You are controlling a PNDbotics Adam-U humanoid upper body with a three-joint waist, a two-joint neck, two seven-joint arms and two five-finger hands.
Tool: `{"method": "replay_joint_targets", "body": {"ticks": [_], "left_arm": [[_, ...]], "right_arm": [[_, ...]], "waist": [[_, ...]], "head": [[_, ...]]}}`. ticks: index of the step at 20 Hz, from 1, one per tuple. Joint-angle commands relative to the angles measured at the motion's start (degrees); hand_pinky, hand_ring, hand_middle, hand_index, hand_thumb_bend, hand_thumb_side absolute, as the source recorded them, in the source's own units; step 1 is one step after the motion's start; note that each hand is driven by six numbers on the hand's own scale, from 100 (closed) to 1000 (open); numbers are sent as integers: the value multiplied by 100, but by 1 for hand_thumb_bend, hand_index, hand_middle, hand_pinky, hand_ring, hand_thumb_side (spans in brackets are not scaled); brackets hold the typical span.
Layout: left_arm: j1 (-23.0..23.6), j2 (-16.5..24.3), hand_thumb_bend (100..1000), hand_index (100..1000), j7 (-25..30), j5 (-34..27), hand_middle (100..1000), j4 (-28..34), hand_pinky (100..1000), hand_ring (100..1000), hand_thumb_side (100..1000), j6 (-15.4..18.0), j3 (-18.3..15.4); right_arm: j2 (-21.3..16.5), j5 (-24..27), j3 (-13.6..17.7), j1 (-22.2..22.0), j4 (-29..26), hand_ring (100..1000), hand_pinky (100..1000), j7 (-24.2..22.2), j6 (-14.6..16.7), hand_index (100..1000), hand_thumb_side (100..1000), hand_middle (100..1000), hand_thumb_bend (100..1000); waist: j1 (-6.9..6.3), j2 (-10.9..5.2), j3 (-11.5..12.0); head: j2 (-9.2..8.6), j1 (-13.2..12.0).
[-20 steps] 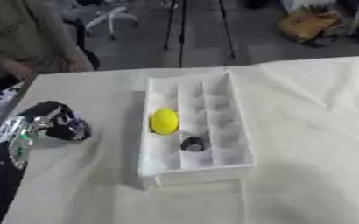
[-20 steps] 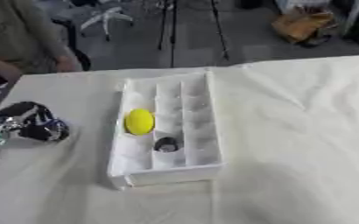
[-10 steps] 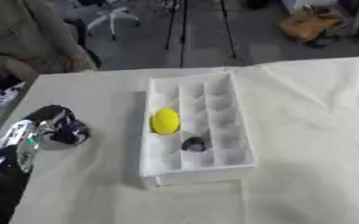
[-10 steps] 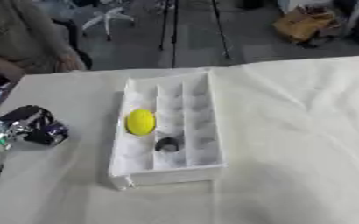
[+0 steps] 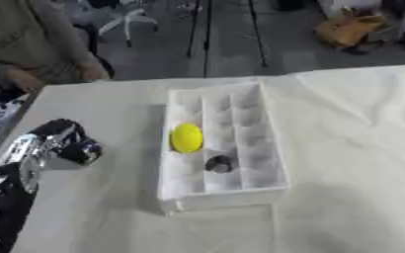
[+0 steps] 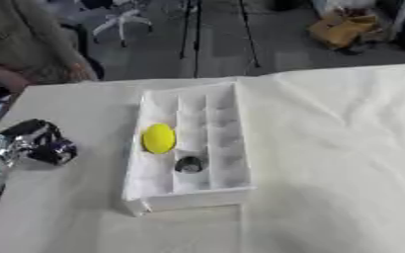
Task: Pick up objects on the table and place them in the box.
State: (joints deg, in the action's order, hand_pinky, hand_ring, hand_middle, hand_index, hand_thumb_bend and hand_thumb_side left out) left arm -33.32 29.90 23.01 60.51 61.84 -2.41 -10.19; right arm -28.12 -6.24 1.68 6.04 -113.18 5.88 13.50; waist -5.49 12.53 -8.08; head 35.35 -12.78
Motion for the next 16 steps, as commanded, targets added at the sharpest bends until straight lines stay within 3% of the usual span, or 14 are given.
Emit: {"method": "replay_joint_targets", "body": {"ticks": [1,3,6,9,12,16], "left_arm": [[-188,155,100,487,-143,-279,327,687,452,235,284,47,-91],[-247,99,100,479,-261,-557,319,1063,441,225,299,103,-64],[-342,-18,182,471,-462,-1176,308,1539,429,210,356,256,86],[-463,-234,189,476,-706,-1818,315,1940,436,218,343,469,350],[-517,-320,226,498,-795,-1953,337,2094,449,240,357,543,576],[-602,-460,250,499,-868,-1822,332,2078,456,243,364,762,1262]], "right_arm": [[-169,53,19,38,-141,560,670,-9,11,864,653,663,333],[-172,59,17,38,-141,561,670,-12,12,865,652,663,333],[-175,76,13,47,-141,561,670,-12,24,865,653,663,331],[-169,98,-5,72,-141,561,670,-30,30,865,653,663,332],[-169,107,-14,85,-141,561,670,-47,34,865,653,663,331],[-169,117,-25,109,-141,561,670,-62,43,866,652,663,331]], "waist": [[-32,-191,4],[-27,-196,0],[-22,-205,-16],[-23,-207,-60],[-24,-207,-87],[-27,-189,-127]], "head": [[-50,25],[-52,32],[-44,9],[-56,-15],[-60,-35],[-76,-57]]}}
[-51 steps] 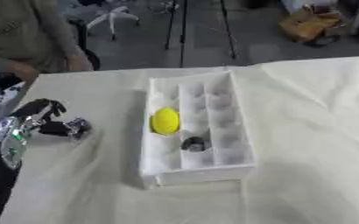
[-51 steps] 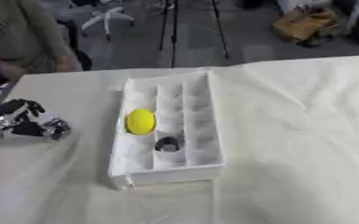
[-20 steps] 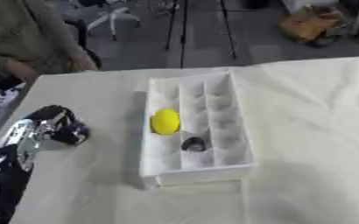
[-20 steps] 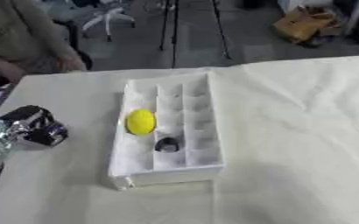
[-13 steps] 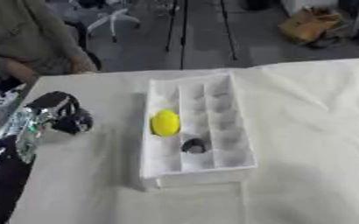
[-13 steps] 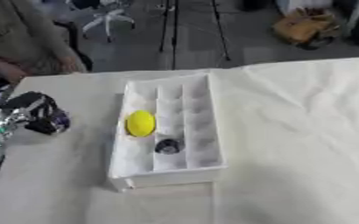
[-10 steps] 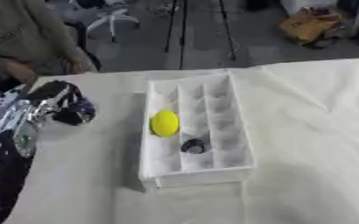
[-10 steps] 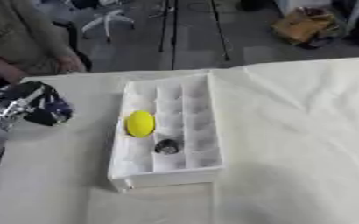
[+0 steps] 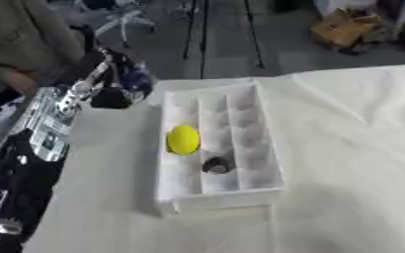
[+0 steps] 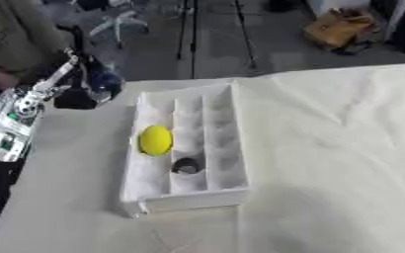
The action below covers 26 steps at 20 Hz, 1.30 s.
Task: Pick up objects on the table and place them in the box.
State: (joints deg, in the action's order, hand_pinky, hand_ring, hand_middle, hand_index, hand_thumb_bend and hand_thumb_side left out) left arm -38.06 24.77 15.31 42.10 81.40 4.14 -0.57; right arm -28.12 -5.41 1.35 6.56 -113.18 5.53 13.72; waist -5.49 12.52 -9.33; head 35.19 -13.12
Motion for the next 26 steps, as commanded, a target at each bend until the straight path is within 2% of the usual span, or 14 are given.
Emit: {"method": "replay_joint_targets", "body": {"ticks": [1,6,7,9,10,11,13,17,22,23,26], "left_arm": [[-117,59,250,499,-220,19,332,85,456,243,364,122,464],[-63,98,254,513,-664,-3,345,-95,467,258,374,215,1074],[-55,108,282,524,-681,-13,355,-89,477,271,397,300,1198],[-21,138,504,678,-633,13,506,-49,557,447,602,501,1367],[2,143,610,744,-581,59,664,-13,641,588,695,597,1390],[26,144,732,812,-548,89,682,28,652,605,793,670,1392],[60,155,819,854,-537,101,787,110,726,728,862,780,1388],[116,189,867,861,-615,-10,838,289,775,787,907,919,1432],[275,197,882,859,-773,-282,853,726,779,800,926,894,1349],[333,176,851,852,-848,-378,845,853,770,791,955,859,1282],[631,62,829,842,-1266,-854,829,1427,758,774,963,675,923]], "right_arm": [[-168,34,10,59,-141,561,670,-26,22,866,652,663,331],[-170,31,8,70,-141,561,670,-31,25,866,651,663,331],[-168,32,3,79,-141,561,670,-36,24,866,651,663,330],[-166,35,-2,87,-141,561,670,-45,22,866,652,663,330],[-165,34,-1,85,-141,561,670,-46,21,866,640,663,334],[-163,33,1,80,-141,561,670,-46,19,866,651,663,329],[-162,30,4,76,-141,561,670,-46,18,866,651,663,328],[-162,32,3,82,-141,561,671,-45,20,866,651,663,325],[-153,27,10,78,-141,561,671,-42,20,867,651,663,324],[-149,26,14,76,-141,561,671,-40,20,867,651,663,323],[-136,16,28,68,-141,561,671,-29,21,867,650,663,323]], "waist": [[-28,-181,-6],[-33,-159,12],[-36,-155,18],[-37,-150,28],[-37,-149,33],[-36,-147,38],[-34,-147,46],[-28,-145,57],[-14,-134,64],[-7,-129,71],[11,-117,97]], "head": [[-57,-22],[-50,-14],[-52,-11],[-50,-10],[-48,-9],[-49,-8],[-48,-6],[-54,-15],[-61,-3],[-64,8],[-69,43]]}}
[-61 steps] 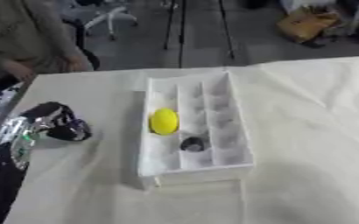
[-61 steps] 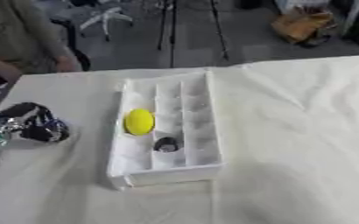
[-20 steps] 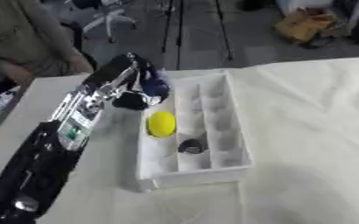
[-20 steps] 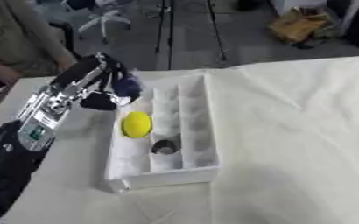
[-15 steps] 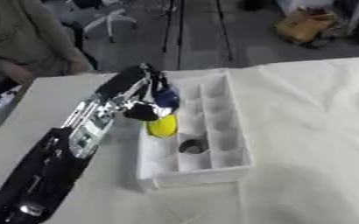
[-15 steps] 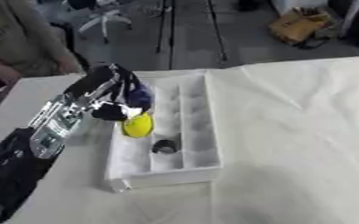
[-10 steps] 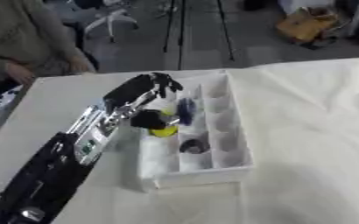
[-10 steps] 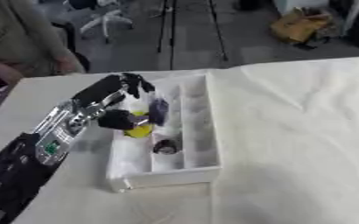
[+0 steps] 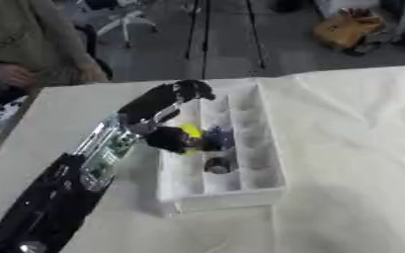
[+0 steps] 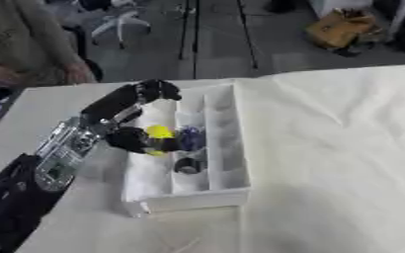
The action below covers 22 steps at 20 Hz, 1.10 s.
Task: Pick up objects on the table and place them in the box.
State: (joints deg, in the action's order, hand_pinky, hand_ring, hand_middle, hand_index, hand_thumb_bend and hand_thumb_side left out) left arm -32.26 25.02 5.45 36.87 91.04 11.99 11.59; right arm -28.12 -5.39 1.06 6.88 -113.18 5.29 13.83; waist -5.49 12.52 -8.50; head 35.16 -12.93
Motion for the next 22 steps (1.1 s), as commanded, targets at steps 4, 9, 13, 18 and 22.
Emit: {"method": "replay_joint_targets", "body": {"ticks": [4,9,13,18,22], "left_arm": [[472,-217,678,807,-1293,-1404,799,1284,728,746,1000,-354,-1043],[984,-292,602,801,-2267,-2157,793,1541,709,743,1000,-716,-1836],[1387,-454,538,812,-2681,-2635,789,1255,692,733,999,-795,-2279],[1595,-605,505,816,-2667,-3026,788,1015,688,728,994,-662,-2473],[1646,-671,513,816,-2606,-3095,783,1018,686,722,987,-561,-2519]], "right_arm": [[-123,-3,82,4,-141,561,671,20,4,867,650,663,320],[-121,-9,92,-14,-141,561,671,36,-8,867,651,663,317],[-120,-19,94,-33,-141,561,671,38,-13,868,650,663,316],[-119,-26,85,-22,-141,561,672,30,-1,868,650,663,315],[-125,-34,86,-14,-141,561,672,31,9,868,650,663,316]], "waist": [[39,-116,113],[40,-123,213],[40,-124,252],[59,-96,265],[54,-82,236]], "head": [[-53,97],[-62,175],[-68,215],[-65,243],[-33,245]]}}
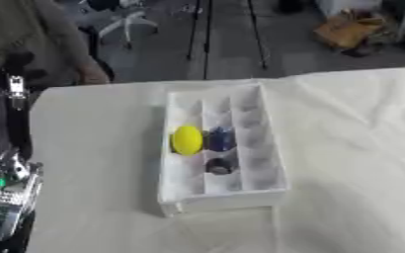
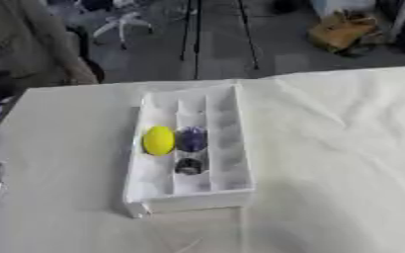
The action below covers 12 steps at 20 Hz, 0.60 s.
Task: Pick up objects on the table and place them in the box.
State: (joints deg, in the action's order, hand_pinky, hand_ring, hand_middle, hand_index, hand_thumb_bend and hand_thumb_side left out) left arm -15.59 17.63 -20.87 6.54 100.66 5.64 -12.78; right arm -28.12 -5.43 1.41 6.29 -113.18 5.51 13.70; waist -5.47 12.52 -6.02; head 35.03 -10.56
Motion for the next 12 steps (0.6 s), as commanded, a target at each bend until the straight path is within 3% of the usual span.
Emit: {"method": "replay_joint_targets", "body": {"ticks": [1,12], "left_arm": [[-13,62,522,813,52,-69,782,54,684,718,975,94,-82],[54,-40,528,803,320,-77,756,140,668,684,962,307,-95]], "right_arm": [[-125,-31,51,46,-141,561,672,9,23,868,649,663,316],[-123,-36,50,66,-141,561,674,9,35,869,648,663,315]], "waist": [[50,-81,-20],[44,-47,-14]], "head": [[-25,10],[-54,-6]]}}
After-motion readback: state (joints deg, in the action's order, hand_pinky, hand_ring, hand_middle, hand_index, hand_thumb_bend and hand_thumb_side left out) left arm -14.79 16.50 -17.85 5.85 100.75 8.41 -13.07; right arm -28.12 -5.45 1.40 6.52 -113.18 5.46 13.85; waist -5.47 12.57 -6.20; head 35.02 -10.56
